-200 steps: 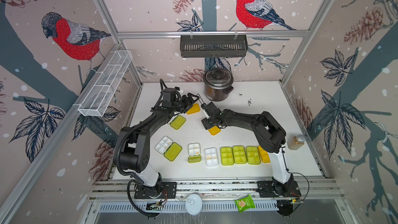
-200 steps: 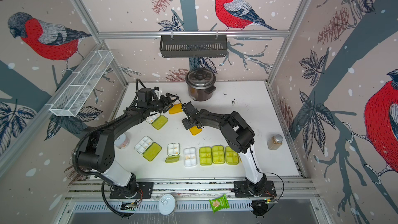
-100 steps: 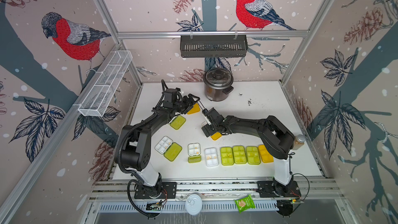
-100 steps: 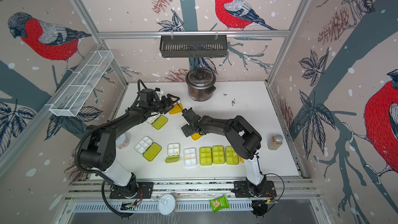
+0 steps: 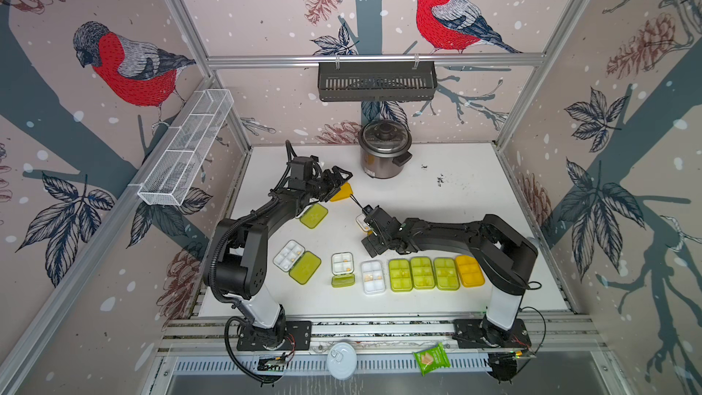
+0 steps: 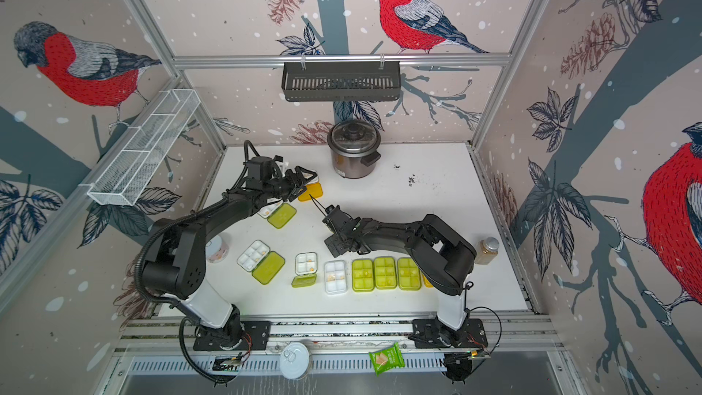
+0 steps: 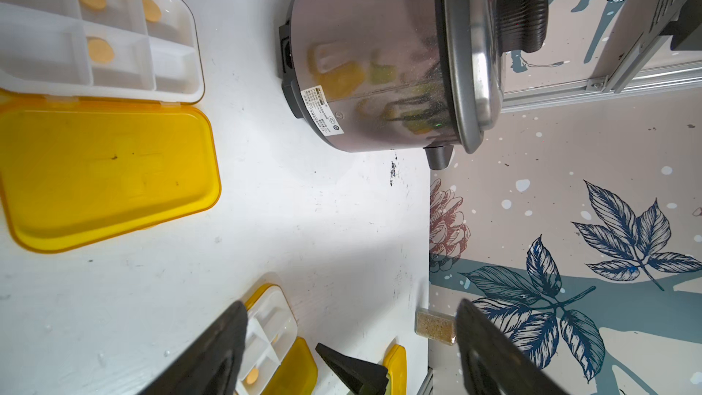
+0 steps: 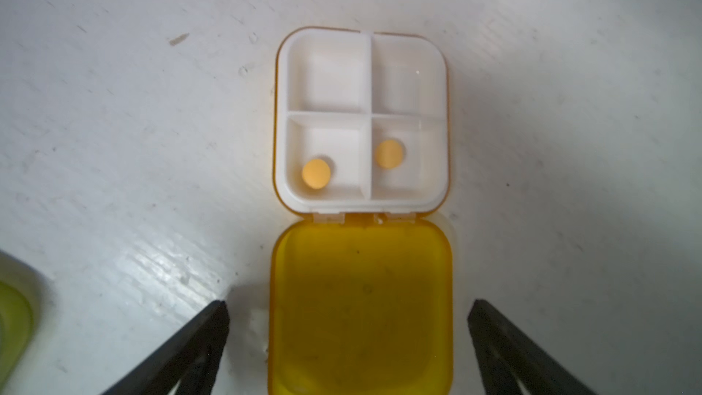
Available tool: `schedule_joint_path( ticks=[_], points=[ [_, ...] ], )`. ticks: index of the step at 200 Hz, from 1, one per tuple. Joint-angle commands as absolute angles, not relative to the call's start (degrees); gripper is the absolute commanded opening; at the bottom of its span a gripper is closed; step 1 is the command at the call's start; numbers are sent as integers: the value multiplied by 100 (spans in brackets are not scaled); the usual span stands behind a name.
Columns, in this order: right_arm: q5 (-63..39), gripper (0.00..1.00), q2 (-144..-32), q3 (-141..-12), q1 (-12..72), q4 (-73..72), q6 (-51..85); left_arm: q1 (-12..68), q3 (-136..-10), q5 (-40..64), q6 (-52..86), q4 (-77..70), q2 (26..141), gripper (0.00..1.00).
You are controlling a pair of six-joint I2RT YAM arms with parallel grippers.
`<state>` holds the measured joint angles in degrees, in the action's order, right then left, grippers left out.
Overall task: Close pillboxes
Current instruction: Adjust the pillbox at the center of the board.
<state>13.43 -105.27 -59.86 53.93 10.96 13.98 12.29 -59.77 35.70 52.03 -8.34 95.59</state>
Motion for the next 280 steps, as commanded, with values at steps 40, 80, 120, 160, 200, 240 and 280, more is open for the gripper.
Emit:
schedule_joint_path(
  ticks=[40, 80, 120, 160, 200, 240, 280],
  points=[
    [1860, 100, -10115, -5339, 5063, 1245, 1713, 1289, -6022, 3482, 5082, -849, 9710, 85],
    [1805, 99, -9914, -5260, 4636, 1117, 1684, 1466, -6103, 3434, 4978, -721, 9883, 85],
    [1653, 99, -9961, -5358, 4134, 1001, 1750, 1625, -6201, 3442, 4901, -587, 10076, 85],
    [923, 97, -9519, -5374, 3973, 928, 1933, 1658, -6301, 3490, 4859, -448, 10208, 85],
    [649, 95, -9102, -5234, 3879, 1059, 2100, 1733, -6250, 3510, 4975, -431, 10212, 85],
    [-533, 85, -9024, -5092, 3396, 780, 2420, 2053, -6355, 2636, 4849, 389, 10220, 84],
    [-1263, 80, -9112, -5271, 3047, 653, 2582, 2177, -6411, 2419, 4853, 547, 10262, 85]
  ],
)
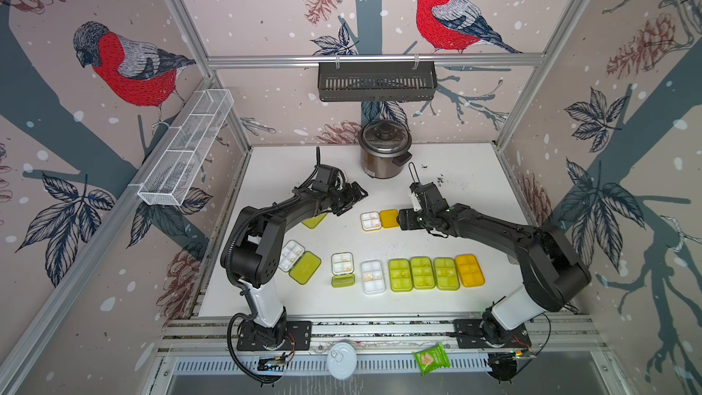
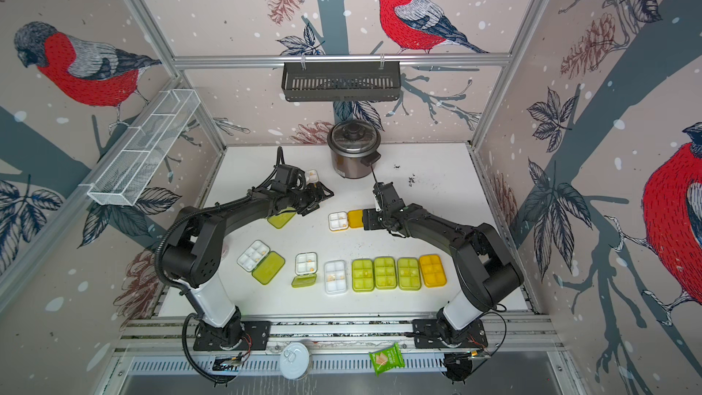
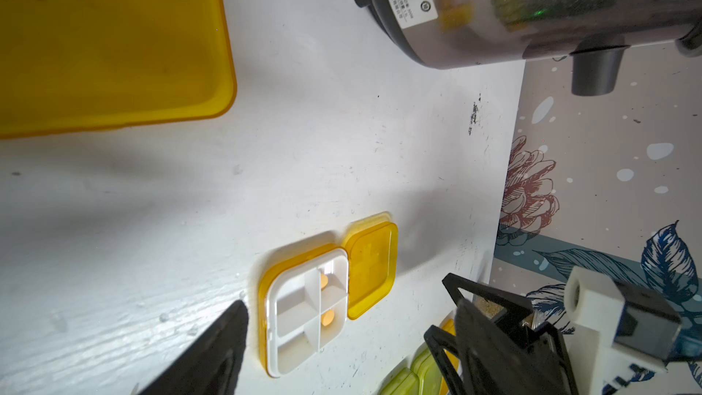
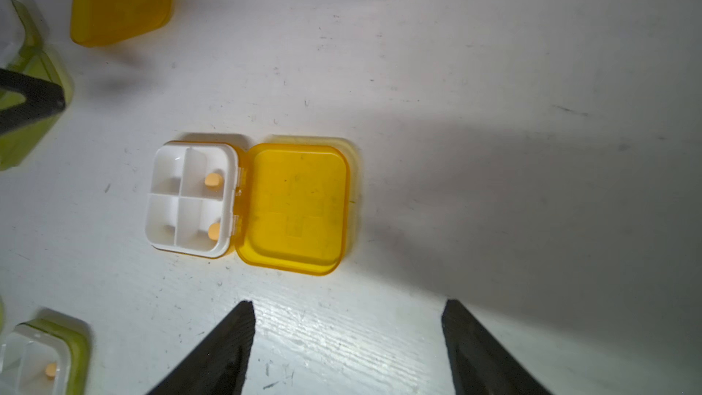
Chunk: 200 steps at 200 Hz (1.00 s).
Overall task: Close pillboxes
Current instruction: Adjust the pillbox at the center of the board.
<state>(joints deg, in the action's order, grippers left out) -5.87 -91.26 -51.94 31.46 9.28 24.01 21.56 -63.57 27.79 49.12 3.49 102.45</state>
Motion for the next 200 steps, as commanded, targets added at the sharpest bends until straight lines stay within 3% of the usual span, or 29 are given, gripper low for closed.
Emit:
schedule_joint_path(
  ticks=[1, 35, 200],
  points=[
    [-1273, 80, -9113, -5268, 3044, 643, 2592, 2174, -6409, 2414, 4848, 550, 10264, 85],
    [-1893, 80, -9094, -5246, 2849, 352, 2684, 2197, -6429, 2321, 4757, 556, 10201, 84],
    [-1952, 85, -9316, -5431, 2689, 434, 2738, 2198, -6427, 2580, 4935, 517, 10277, 84]
  ],
)
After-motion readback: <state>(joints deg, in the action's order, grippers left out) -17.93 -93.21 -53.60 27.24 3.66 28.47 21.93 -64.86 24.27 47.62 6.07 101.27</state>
